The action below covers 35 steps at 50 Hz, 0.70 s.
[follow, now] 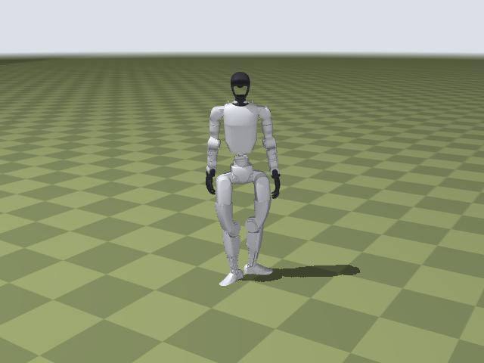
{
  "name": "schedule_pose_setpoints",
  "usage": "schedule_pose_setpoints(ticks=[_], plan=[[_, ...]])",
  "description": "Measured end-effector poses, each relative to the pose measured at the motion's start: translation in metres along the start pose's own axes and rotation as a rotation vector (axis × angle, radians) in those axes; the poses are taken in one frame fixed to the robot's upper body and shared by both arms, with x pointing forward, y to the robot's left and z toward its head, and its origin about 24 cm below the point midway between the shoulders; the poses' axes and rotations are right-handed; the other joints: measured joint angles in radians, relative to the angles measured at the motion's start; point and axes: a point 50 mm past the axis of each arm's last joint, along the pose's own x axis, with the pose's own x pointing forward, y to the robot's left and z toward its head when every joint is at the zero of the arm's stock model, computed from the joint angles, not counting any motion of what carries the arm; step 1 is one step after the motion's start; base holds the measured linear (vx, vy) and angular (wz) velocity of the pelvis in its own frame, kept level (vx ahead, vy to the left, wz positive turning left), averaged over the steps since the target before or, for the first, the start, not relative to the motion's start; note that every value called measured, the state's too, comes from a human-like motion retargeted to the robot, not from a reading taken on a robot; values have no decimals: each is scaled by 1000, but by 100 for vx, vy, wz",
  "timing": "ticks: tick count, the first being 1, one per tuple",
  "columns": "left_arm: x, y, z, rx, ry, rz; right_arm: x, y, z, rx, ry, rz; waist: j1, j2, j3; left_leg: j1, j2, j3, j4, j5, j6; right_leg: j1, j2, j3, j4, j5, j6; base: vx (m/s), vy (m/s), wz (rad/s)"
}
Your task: Upper body actions
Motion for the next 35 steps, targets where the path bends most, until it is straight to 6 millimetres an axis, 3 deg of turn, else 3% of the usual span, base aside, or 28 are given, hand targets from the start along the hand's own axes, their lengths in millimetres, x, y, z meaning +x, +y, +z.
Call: schedule_pose_setpoints(ticks=[5,8,10,14,17,20,23,28,33,35], plan=[[-1,-18,9,10,-57,-45,0,1,7,-18,-25,-30,-86,20,-26,12,54,-25,42,44,-47,-2,10,4,5,-32,3,3,-25,17],[-1,-21,11,38,-77,-29,-1,-6,19,-67,-63,-53,-34,4,-21,57,69,31,81,92,-51,-2,24,88,12,-55,-19,3,-21,-135],[-1,-20,11,71,-78,-3,-2,-13,29,-132,-98,-70,-21,-20,-7,83,79,21,122,147,-29,19,17,110,8,-61,-28,5,-29,-99],[0,-14,6,144,-55,49,-7,-23,55,-239,-182,-110,3,-86,10,96,83,-41,251,244,74,53,-33,150,9,-66,-35,5,-23,-100],[0,-12,2,177,-34,83,-12,-28,75,-264,-254,-123,38,-134,20,51,98,-144,423,278,170,67,-79,201,12,-64,-38,6,-21,-120],[0,-15,2,176,-28,88,-18,-35,94,-228,-324,-118,62,-125,32,-78,106,-380,580,304,107,65,-68,247,11,-58,-49,2,-10,-108],[-1,-22,5,158,-47,68,-22,-41,103,-163,-358,-116,82,-105,45,-162,35,-563,584,290,83,56,-61,283,16,-52,-55,-1,-2,-86],[-2,-30,13,158,-81,51,-21,-46,100,-95,-345,-98,119,-85,81,-217,-30,-654,467,203,142,63,-56,341,27,-46,-56,4,-1,-81],[-2,-31,13,190,-86,26,-15,-44,80,-110,-250,-102,129,-34,92,-249,-122,-863,236,190,114,80,-4,383,33,-52,-55,11,3,-66],[-2,-31,10,193,-77,22,-13,-42,70,-120,-212,-103,134,-37,94,-244,-152,-862,164,302,202,91,-9,403,37,-55,-52,19,5,-61]])
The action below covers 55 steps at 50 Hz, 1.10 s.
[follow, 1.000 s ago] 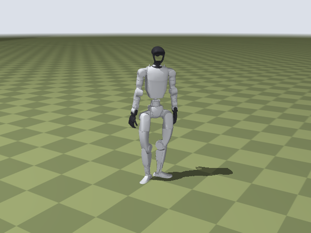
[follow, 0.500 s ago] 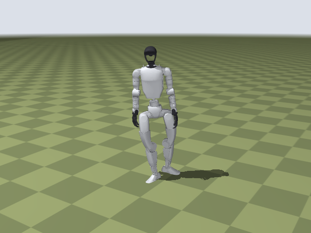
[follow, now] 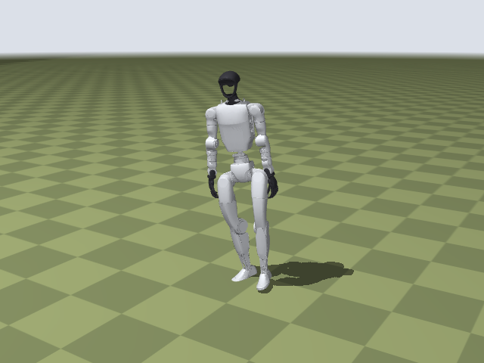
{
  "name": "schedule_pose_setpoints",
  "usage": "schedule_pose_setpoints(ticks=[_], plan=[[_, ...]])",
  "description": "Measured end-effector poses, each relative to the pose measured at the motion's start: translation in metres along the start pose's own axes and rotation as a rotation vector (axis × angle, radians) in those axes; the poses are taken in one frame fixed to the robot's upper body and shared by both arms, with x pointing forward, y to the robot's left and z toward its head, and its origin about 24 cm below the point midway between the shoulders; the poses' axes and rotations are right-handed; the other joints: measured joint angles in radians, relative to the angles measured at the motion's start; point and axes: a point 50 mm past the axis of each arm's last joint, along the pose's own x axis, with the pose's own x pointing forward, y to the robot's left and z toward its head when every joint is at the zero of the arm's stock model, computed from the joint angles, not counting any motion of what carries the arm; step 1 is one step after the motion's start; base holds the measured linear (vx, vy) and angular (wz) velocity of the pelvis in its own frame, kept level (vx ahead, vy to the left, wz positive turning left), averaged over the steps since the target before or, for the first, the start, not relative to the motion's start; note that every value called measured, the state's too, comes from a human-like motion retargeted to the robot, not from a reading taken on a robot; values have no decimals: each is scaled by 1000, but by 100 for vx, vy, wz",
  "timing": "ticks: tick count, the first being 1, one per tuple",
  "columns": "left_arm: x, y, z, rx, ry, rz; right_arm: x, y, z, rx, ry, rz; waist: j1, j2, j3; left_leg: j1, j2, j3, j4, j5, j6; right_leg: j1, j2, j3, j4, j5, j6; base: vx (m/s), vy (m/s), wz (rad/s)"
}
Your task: Upper body actions
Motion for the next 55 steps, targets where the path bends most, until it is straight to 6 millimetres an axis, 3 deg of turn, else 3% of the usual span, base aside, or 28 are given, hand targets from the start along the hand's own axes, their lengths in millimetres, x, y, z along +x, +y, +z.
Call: schedule_pose_setpoints(ticks=[2,3,4,14,21,30,38,48,55], plan=[[0,-1,-9,1,29,-9,0,7,-17,-20,64,16,-18,1,-22,33,-17,-11,-24,-63,3,0,-4,17,10,-4,7,25,9,-49],[0,-2,-13,-2,44,-16,-1,11,-22,-30,90,21,-24,10,-34,51,39,134,-35,-53,-20,-6,5,26,14,-5,9,22,9,-61],[-1,-2,-17,-4,57,-21,-1,14,-27,-35,109,24,-23,15,-43,64,53,171,-48,-52,-25,-10,9,40,18,-5,10,20,9,-74],[-2,2,-39,-21,161,-73,-5,43,-58,62,207,68,-48,17,-119,110,23,186,-119,-108,3,-48,4,136,36,6,34,18,6,-46],[-1,4,-30,-48,136,-116,-4,41,-51,52,181,70,-46,17,-116,142,14,222,-131,-147,9,-57,7,203,48,21,42,8,5,-42],[0,2,-18,-19,97,-154,-1,32,-23,60,66,51,-49,24,-112,158,14,250,-139,-178,4,-66,13,237,59,35,51,2,1,-11],[0,3,-22,3,101,-153,0,29,-5,59,-8,52,-49,24,-111,160,28,258,-142,-186,-12,-68,27,247,60,43,50,0,-2,4],[0,10,-22,-59,102,-127,0,30,-9,53,2,59,-31,5,-91,104,59,214,-112,-170,-38,-69,44,186,43,47,28,-8,-12,36],[1,11,11,-128,7,-146,0,17,-15,94,37,17,-30,-12,-3,-3,61,121,-41,-129,-59,-50,31,25,17,42,20,-26,-14,123]])
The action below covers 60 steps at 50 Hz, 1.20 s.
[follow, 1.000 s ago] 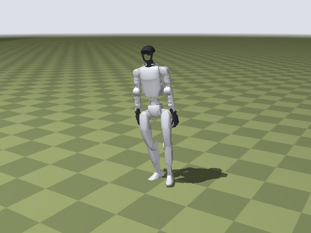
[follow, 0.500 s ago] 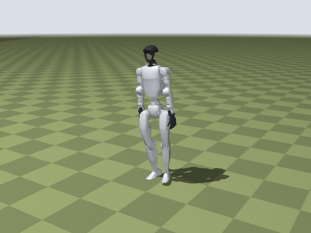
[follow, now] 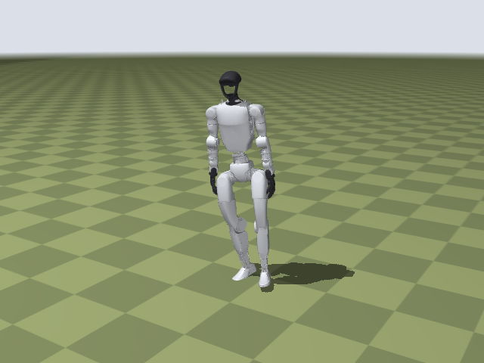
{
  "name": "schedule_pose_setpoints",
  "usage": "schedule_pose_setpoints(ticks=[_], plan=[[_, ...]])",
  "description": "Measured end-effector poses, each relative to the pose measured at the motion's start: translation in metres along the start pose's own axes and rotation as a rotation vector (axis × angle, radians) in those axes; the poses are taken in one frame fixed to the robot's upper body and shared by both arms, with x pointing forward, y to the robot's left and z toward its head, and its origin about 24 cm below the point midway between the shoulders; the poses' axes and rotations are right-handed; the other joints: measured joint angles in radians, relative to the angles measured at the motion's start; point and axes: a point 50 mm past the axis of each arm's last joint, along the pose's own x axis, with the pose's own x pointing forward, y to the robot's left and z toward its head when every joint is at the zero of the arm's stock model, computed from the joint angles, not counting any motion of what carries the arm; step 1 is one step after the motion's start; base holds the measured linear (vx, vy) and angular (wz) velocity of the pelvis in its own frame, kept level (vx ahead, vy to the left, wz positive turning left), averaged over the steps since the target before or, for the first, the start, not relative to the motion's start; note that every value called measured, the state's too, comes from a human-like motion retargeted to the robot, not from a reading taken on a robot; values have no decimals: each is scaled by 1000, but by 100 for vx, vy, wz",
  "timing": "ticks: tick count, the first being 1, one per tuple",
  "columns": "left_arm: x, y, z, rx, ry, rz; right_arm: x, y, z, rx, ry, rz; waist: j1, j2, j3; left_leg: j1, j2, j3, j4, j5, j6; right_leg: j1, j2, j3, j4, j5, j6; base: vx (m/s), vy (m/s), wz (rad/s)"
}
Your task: Upper body actions
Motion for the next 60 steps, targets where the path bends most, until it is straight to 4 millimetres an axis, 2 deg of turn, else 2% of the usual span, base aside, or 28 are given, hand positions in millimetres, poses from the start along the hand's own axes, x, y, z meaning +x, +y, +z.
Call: schedule_pose_setpoints(ticks=[3,4,5,7,10,13,18,20,22,25,27,30,33,40,43,45,48,50,52,54,60], plan=[[-1,-1,17,28,-67,0,0,-5,-7,8,20,-7,19,-14,38,-29,-20,-21,16,-23,-4,8,-20,-95,-12,-3,-2,-26,-6,152],[-1,-2,19,32,-85,1,0,-6,-11,-1,32,-8,31,-19,42,-29,-15,20,12,-48,-7,7,-25,-114,-15,-3,-3,-18,-3,107],[-1,-2,20,33,-101,2,0,-7,-14,-12,43,-10,44,-24,45,-25,-6,79,6,-77,-14,6,-29,-130,-18,-2,-4,-15,1,94],[0,-4,18,8,-124,16,0,-10,-19,-47,71,-26,63,-23,43,15,46,319,-20,-131,-81,0,-28,-169,-24,-4,-5,-12,5,97],[0,-5,8,-75,-128,71,0,-14,-21,-76,88,-54,60,-18,34,61,85,520,-42,-150,-131,1,-26,-232,-33,-11,0,-6,6,115],[1,-5,-9,-183,-67,114,0,-14,-19,-55,70,-43,44,-17,23,79,106,521,-23,-125,-156,10,-27,-312,-44,-23,11,-2,6,138],[0,-4,-39,-280,93,97,0,-8,-20,13,65,-5,84,-28,4,120,117,476,13,-85,-174,16,-38,-386,-40,-44,25,2,9,110],[-1,-4,-49,-317,129,96,0,-7,-20,17,66,-1,90,-28,-6,153,127,532,13,-70,-201,17,-38,-410,-34,-53,30,4,14,117],[-1,-4,-57,-350,151,98,0,-9,-16,5,56,-3,75,-23,-25,193,143,656,15,-48,-225,18,-37,-454,-28,-63,43,6,12,157],[-2,-4,-64,-358,166,98,1,-11,-10,-12,32,-11,40,-9,-52,206,142,744,20,-13,-235,23,-33,-507,-22,-72,66,9,17,160],[-2,-4,-66,-338,169,103,1,-12,-6,-6,10,-16,28,15,-58,195,128,742,0,-35,-270,32,-16,-538,-14,-79,81,8,18,145],[-2,-4,-62,-293,160,104,1,-15,-2,19,-14,-17,39,49,-50,190,94,735,-66,-91,-292,55,8,-581,3,-84,101,9,23,112],[-1,-6,-53,-262,127,89,1,-18,1,30,-23,-23,83,59,-34,186,77,586,-82,-95,-318,79,9,-594,17,-80,111,12,26,50],[1,-6,-40,-210,75,96,1,-14,7,55,-63,-8,120,50,-28,148,15,411,-87,-150,-271,134,-22,-688,33,-42,146,13,27,93],[1,-6,-37,-193,72,83,1,-12,6,41,-64,-14,110,65,-31,132,19,363,-81,-170,-256,159,-48,-703,86,35,147,14,24,133],[0,-5,-35,-173,73,80,1,-11,5,33,-60,-20,99,89,-32,123,40,324,-76,-176,-250,166,-67,-695,143,81,119,16,26,132],[0,2,-30,-115,69,97,1,-8,5,26,-63,-17,73,133,-15,124,91,274,-69,-183,-242,140,-117,-564,311,96,45,15,17,145],[-1,8,-26,-84,63,109,0,-7,7,23,-70,-13,64,138,2,124,101,251,-66,-183,-233,102,-156,-446,416,70,57,13,10,118],[-2,17,-25,-49,64,124,0,-4,10,15,-76,-4,58,121,14,122,90,234,-67,-179,-220,10,-144,-181,488,44,101,11,1,121],[-2,23,-25,-35,69,135,0,-1,11,8,-85,-1,53,110,21,120,86,223,-67,-176,-213,-39,-119,-37,510,34,128,10,0,107],[-5,35,-31,-35,102,152,0,1,12,-44,-102,-7,28,83,36,120,66,159,-70,-164,-191,-60,-76,66,410,-1,141,11,-4,118]])
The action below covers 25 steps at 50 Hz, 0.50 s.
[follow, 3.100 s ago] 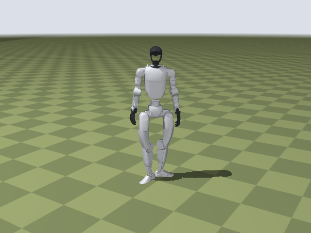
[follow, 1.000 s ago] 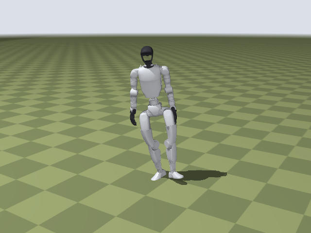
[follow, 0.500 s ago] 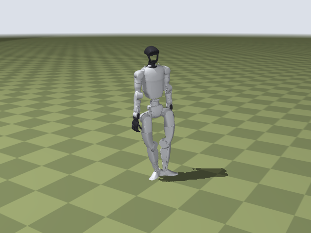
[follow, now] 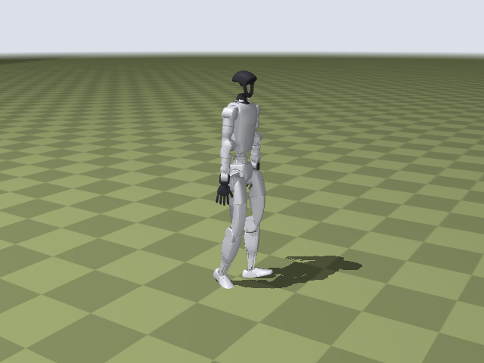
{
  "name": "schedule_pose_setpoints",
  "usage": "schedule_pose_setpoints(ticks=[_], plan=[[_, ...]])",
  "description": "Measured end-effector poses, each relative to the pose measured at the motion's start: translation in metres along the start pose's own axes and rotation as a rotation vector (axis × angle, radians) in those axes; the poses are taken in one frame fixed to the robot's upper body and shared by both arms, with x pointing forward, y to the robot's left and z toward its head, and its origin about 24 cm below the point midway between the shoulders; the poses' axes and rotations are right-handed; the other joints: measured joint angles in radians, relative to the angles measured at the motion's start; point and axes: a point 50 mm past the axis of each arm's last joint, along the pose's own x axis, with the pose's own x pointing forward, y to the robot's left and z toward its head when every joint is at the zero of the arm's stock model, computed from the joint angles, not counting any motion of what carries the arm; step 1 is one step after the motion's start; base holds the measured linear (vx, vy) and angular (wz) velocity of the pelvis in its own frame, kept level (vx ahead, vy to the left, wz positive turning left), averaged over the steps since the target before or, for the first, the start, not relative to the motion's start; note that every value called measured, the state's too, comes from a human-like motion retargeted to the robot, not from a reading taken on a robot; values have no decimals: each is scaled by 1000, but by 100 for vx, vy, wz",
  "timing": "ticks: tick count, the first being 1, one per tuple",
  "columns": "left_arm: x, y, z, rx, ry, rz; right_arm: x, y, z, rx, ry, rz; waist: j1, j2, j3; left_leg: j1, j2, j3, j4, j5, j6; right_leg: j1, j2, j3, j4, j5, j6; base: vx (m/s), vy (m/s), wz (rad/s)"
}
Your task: Upper body actions
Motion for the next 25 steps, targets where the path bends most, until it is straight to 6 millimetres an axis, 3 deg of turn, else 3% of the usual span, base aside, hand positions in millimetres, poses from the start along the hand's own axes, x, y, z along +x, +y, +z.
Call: schedule_pose_setpoints(ticks=[7,10,12,15,20,25], plan=[[0,0,-9,-35,35,-29,0,-1,-1,-26,13,-6,1,-80,11,13,-95,-75,-6,7,15,-20,53,205,-197,-32,104,9,-5,86],[1,0,-15,-40,52,-33,0,1,-1,-28,13,4,-1,-114,17,28,-135,-113,-1,3,16,-3,57,172,-289,13,44,10,-7,60],[1,1,-19,-37,67,-31,0,2,2,-36,8,21,17,-132,16,36,-152,-130,-1,1,13,21,48,164,-282,-30,59,12,-7,39],[0,-7,-25,-36,95,-38,0,2,4,-51,2,29,38,-135,7,34,-161,-144,1,-1,9,33,33,151,-304,-15,80,5,-6,33],[0,-32,-34,-99,93,-97,0,-3,11,-101,-27,7,25,-118,-28,26,-148,-145,-8,0,8,41,52,130,-347,-7,65,4,-5,15],[0,-35,-32,2,51,-61,0,0,15,-75,-36,31,31,-114,-52,10,-129,-125,-12,8,-6,35,55,132,-356,-8,58,1,-7,-5]])
